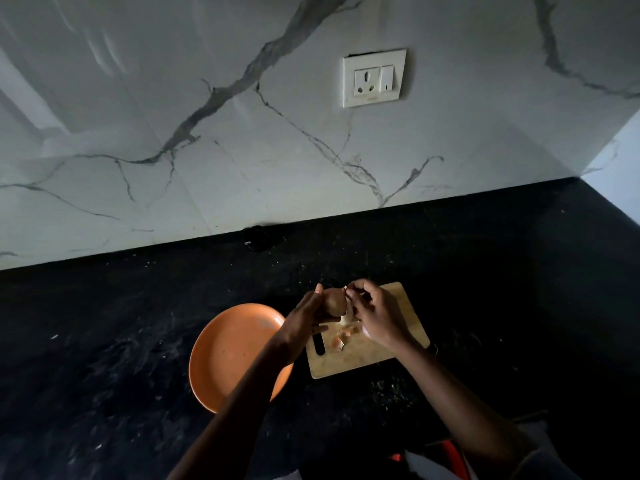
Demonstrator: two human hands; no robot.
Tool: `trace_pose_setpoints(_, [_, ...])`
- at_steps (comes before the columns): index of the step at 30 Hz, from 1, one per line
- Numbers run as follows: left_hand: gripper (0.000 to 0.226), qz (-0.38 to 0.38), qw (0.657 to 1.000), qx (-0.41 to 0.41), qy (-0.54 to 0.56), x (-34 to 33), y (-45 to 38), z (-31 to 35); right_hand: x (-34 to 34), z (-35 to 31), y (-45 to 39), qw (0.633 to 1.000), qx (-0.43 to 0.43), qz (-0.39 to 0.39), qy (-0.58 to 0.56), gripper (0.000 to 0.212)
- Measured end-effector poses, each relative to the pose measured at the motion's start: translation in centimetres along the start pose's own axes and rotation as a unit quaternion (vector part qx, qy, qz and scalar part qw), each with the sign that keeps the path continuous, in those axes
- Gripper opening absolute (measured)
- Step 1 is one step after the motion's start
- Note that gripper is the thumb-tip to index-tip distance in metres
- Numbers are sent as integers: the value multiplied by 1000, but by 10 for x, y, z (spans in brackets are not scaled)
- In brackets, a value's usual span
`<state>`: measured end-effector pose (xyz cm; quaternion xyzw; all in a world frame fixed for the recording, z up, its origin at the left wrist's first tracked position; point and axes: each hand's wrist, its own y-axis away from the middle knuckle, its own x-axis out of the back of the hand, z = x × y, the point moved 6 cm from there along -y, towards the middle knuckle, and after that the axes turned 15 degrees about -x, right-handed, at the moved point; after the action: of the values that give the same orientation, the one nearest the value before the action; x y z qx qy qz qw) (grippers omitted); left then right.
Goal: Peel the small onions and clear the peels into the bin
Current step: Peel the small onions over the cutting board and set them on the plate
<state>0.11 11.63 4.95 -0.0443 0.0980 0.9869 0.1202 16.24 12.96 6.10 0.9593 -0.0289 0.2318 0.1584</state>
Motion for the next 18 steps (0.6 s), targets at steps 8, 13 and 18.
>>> trace_pose_setpoints(8, [48, -15, 998, -49, -36, 4, 2, 14, 2, 0, -11, 998, 2, -39, -39, 6])
trace_pose_setpoints(13, [35, -14, 999, -34, -3, 3, 2, 3, 3, -1, -9, 996, -8, -70, -63, 7])
trace_pose_setpoints(18, [32, -1, 1000, -10, -1, 7, 3, -6, -3, 0, -7, 994, -9, -98, -51, 7])
